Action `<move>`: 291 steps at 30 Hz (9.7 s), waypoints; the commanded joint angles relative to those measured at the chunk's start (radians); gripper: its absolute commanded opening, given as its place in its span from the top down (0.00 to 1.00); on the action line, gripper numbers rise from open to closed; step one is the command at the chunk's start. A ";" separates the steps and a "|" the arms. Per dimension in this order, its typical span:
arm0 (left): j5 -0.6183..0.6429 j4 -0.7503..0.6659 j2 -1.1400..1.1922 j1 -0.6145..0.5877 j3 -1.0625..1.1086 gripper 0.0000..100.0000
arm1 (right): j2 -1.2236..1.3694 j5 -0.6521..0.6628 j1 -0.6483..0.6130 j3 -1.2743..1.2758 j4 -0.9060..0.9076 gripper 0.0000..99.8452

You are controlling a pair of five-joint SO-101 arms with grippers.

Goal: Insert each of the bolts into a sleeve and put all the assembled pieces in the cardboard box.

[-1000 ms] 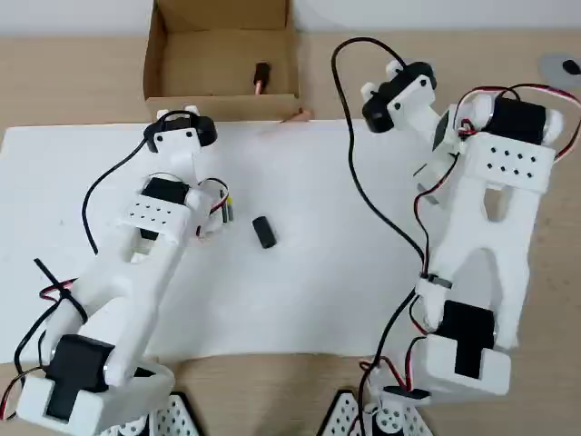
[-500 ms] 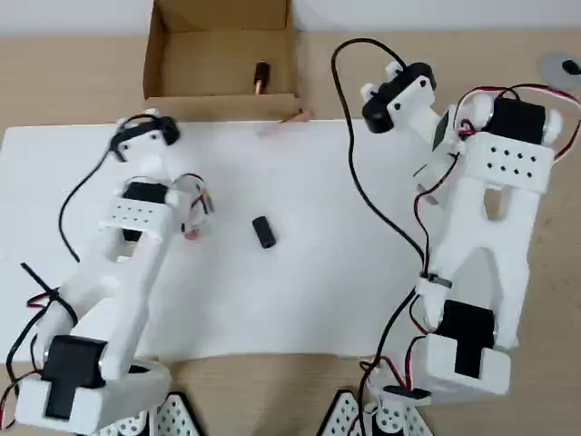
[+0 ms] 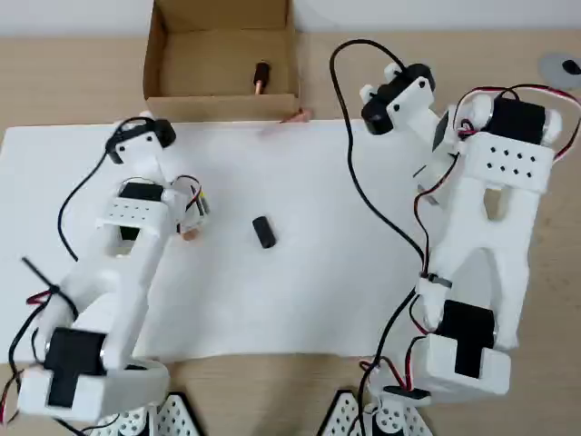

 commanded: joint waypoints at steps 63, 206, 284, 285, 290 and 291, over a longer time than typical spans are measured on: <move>-1.347 0.505 -0.170 -0.138 -0.187 0.76 | -0.054 0.008 0.019 -0.002 -0.003 0.99; 0.052 0.288 0.091 -0.160 -0.166 0.99 | -0.054 0.014 0.091 0.071 -0.006 0.99; 0.074 0.431 -0.361 -0.489 0.031 0.84 | -0.054 0.083 0.156 0.110 -0.038 0.99; 0.074 0.419 -0.361 -0.470 0.031 0.84 | -0.054 0.083 0.156 0.110 -0.038 0.99; 0.074 0.342 -0.354 -0.394 0.046 0.84 | -0.054 0.092 0.174 0.130 -0.048 0.99; 0.074 0.333 -0.355 -0.384 0.054 0.84 | -0.054 0.098 0.176 0.136 -0.049 0.99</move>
